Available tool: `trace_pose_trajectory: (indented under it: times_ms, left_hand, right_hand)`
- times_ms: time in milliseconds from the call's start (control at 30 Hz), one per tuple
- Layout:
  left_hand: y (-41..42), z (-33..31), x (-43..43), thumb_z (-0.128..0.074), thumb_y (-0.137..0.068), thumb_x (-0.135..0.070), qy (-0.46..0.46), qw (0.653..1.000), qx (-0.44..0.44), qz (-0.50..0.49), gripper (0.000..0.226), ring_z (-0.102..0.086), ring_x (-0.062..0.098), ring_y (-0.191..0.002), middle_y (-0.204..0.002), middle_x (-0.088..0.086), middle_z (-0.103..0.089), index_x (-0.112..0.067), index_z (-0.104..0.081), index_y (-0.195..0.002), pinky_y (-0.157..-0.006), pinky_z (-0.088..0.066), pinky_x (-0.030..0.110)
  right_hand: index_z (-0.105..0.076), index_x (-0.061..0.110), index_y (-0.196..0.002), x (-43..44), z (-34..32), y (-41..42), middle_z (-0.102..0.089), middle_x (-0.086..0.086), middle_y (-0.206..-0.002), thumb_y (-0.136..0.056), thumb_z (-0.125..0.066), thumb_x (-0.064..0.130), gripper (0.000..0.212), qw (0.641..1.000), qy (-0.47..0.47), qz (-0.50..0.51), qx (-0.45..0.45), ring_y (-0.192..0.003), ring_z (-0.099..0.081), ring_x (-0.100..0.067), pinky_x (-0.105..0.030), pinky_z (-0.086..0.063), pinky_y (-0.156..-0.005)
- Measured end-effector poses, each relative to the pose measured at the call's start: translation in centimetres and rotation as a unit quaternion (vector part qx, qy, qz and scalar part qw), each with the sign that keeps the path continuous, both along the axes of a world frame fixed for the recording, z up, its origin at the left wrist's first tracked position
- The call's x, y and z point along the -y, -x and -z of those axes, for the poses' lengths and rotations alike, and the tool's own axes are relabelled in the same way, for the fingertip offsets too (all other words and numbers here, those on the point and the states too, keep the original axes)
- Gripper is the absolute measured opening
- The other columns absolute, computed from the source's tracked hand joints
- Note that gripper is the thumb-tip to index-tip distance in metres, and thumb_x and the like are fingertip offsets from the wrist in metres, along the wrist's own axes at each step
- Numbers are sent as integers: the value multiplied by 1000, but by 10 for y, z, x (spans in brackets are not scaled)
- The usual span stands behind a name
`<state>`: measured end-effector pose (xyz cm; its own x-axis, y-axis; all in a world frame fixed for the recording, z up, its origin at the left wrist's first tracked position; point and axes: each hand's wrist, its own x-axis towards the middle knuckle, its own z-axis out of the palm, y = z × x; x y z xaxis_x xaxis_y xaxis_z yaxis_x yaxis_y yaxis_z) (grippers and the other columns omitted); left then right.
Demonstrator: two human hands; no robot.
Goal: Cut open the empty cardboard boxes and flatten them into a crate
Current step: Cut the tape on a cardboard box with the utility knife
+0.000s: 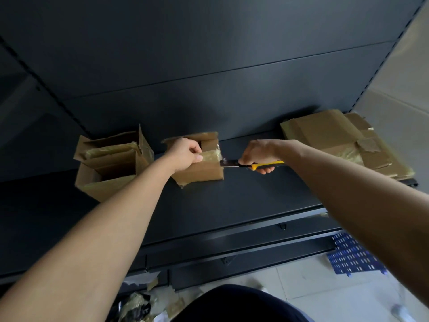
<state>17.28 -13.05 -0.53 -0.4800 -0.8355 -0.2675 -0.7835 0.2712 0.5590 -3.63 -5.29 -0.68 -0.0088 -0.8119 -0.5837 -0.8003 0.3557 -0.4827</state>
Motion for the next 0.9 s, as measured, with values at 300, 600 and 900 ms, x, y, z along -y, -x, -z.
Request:
trace_pose_trajectory:
  times_ms: [300,600,900]
  left_hand:
    - [-7,-1,8,-56,-93,-25,-3,999,-10,-42,8,-52,15,-93,-101,-2,-55,-19,-58,-98,-75,-37,31]
    - [-13,-13,-1,-67,-84,-15,-10,998,43,36,21,-58,18,-96,-102,-2,-59,-24,-52,-94,-76,-49,30]
    - [-12,-19,-10,-69,-83,-12,-44,982,154,103,50,-55,24,-113,-125,0,-59,-23,-56,-130,-94,-49,41]
  right_hand:
    - [-52,6,-67,6,39,9,-58,-15,-58,-96,-42,28,38,960,106,242,94,-45,-53,-25,-28,-46,-47]
    - [-47,3,-131,12,102,-22,-47,-19,-133,-98,-47,31,43,974,6,194,-114,-122,-45,-36,-41,-41,-100]
    - [-45,10,-68,29,75,-28,-51,-6,-75,-98,-39,41,44,949,150,273,54,-79,-51,-25,-28,-37,-62]
